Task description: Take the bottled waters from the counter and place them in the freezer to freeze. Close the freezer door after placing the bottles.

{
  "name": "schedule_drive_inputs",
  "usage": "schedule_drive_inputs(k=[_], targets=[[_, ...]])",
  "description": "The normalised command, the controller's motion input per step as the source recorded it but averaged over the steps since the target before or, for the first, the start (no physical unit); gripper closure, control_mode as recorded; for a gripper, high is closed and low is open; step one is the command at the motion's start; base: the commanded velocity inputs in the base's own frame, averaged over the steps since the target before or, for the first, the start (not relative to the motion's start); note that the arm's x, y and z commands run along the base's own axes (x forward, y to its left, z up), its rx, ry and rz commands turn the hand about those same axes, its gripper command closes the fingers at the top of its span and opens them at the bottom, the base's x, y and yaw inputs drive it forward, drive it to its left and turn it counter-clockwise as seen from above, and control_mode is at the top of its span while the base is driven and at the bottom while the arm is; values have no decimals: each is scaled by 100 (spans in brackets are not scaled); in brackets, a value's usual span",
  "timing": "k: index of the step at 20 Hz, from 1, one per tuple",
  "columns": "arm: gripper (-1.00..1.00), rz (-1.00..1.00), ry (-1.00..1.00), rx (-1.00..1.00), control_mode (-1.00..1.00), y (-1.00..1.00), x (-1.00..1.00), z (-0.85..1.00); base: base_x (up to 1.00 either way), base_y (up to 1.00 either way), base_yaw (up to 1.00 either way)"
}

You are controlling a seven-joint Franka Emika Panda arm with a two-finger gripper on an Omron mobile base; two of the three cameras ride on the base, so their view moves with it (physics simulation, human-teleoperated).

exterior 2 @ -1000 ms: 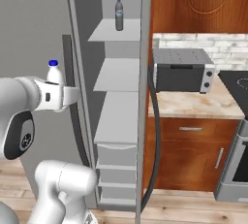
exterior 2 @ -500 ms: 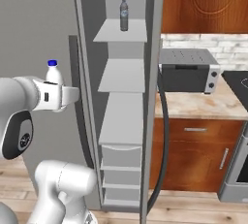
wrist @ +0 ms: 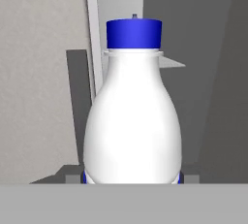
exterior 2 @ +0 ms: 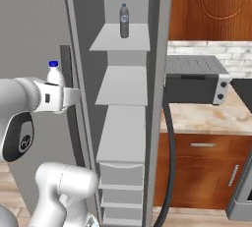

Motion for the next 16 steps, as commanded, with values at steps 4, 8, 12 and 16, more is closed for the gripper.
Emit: schedule_drive_inputs(k=[4, 8, 12, 16], targets=[[100, 0, 0, 0, 100, 0, 0, 0, 37, -1, 0], [100, 0, 0, 0, 100, 0, 0, 0, 19, -7, 0], [100, 0, 0, 0, 100, 0, 0, 0, 17, -16, 0], [100, 0, 0, 0, 100, 0, 0, 0, 15, -23, 0]])
